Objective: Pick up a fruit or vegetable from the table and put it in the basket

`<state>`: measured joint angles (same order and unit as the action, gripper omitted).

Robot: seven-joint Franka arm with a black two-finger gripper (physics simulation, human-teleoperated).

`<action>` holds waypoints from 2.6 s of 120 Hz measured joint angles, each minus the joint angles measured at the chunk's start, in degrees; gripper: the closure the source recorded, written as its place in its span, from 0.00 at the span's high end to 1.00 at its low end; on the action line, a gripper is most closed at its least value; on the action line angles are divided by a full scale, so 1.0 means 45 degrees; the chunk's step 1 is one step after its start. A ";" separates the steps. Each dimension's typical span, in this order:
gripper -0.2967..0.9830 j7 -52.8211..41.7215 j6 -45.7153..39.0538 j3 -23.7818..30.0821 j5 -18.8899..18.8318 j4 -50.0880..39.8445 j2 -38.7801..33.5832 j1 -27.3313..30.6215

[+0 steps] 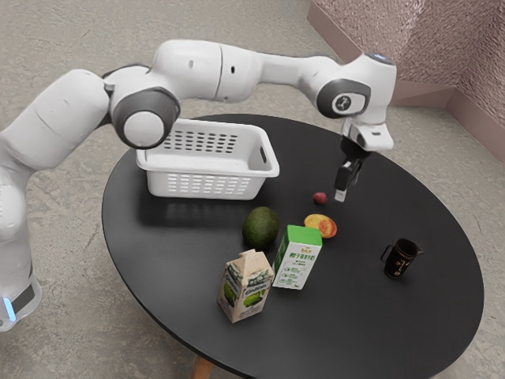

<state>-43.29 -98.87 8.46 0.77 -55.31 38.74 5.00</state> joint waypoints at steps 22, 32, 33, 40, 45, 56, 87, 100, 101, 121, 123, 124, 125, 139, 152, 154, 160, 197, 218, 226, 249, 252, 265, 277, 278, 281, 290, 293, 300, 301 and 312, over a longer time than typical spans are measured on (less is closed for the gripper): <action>0.77 -0.0294 -0.0007 0.0085 0.0214 -0.0994 -0.0406 -0.0851; 0.77 -0.0387 -0.0242 -0.0770 0.0798 -0.2776 -0.1155 -0.0978; 0.77 -0.0396 -0.0290 -0.0831 0.0848 -0.2966 -0.1250 -0.0974; 0.77 -0.0458 -0.0577 -0.1038 0.1111 -0.3624 -0.1622 -0.0940; 0.77 -0.0500 -0.0737 -0.1023 0.1230 -0.3668 -0.1708 -0.0939; 0.77 -0.0582 -0.0993 -0.0915 0.1382 -0.3674 -0.1775 -0.0955; 0.77 -0.0776 -0.1317 -0.0840 0.1480 -0.3496 -0.1564 -0.0804; 0.77 -0.0842 -0.1369 -0.0794 0.1500 -0.3434 -0.1436 -0.0795; 0.77 -0.0847 -0.1372 -0.0785 0.1502 -0.3432 -0.1434 -0.0808; 0.77 -0.0918 -0.1412 -0.0774 0.1556 -0.3507 -0.1431 -0.1226; 0.77 -0.0924 -0.1416 -0.0833 0.1601 -0.3543 -0.1436 -0.1301; 0.77 -0.0928 -0.1418 -0.0870 0.1625 -0.3561 -0.1438 -0.1335; 0.77 -0.0931 -0.1420 -0.0911 0.1648 -0.3580 -0.1439 -0.1366; 0.77 -0.0972 -0.1439 -0.1227 0.1851 -0.3694 -0.1448 -0.1530; 0.77 -0.1006 -0.1449 -0.1417 0.1928 -0.3760 -0.1449 -0.1537; 0.77 -0.1011 -0.1450 -0.1426 0.1937 -0.3768 -0.1449 -0.1537; 0.77 -0.1024 -0.1468 -0.1440 0.1974 -0.3857 -0.1448 -0.1548; 0.77 -0.1103 -0.1662 -0.1734 0.2164 -0.4291 -0.1621 -0.1568; 0.77 -0.1136 -0.1694 -0.1816 0.2184 -0.4579 -0.1788 -0.1576; 0.77 -0.1146 -0.1701 -0.1819 0.2187 -0.4678 -0.1827 -0.1562; 0.77 -0.1162 -0.1729 -0.1821 0.2214 -0.4951 -0.1843 -0.1538; 0.77 -0.1162 -0.1749 -0.1821 0.2222 -0.5032 -0.1842 -0.1532; 0.77 -0.1169 -0.1842 -0.1821 0.2327 -0.5254 -0.1837 -0.1521; 0.80 -0.1148 -0.1926 -0.1824 0.2469 -0.5315 -0.1826 -0.1516; 0.80 -0.1142 -0.1930 -0.1824 0.2477 -0.5317 -0.1828 -0.1516; 0.80 -0.1132 -0.1944 -0.1824 0.2505 -0.5321 -0.1833 -0.1516; 0.76 -0.1100 -0.1978 -0.1823 0.2559 -0.5318 -0.1840 -0.1518; 0.75 -0.1089 -0.1987 -0.1822 0.2574 -0.5315 -0.1841 -0.1518; 0.71 -0.1066 -0.2006 -0.1822 0.2600 -0.5316 -0.1842 -0.1518; 0.71 -0.1063 -0.2009 -0.1821 0.2603 -0.5315 -0.1842 -0.1519; 0.67 -0.1033 -0.2031 -0.1821 0.2625 -0.5320 -0.1851 -0.1519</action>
<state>-47.94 -108.01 0.26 12.59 -79.25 30.41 -1.84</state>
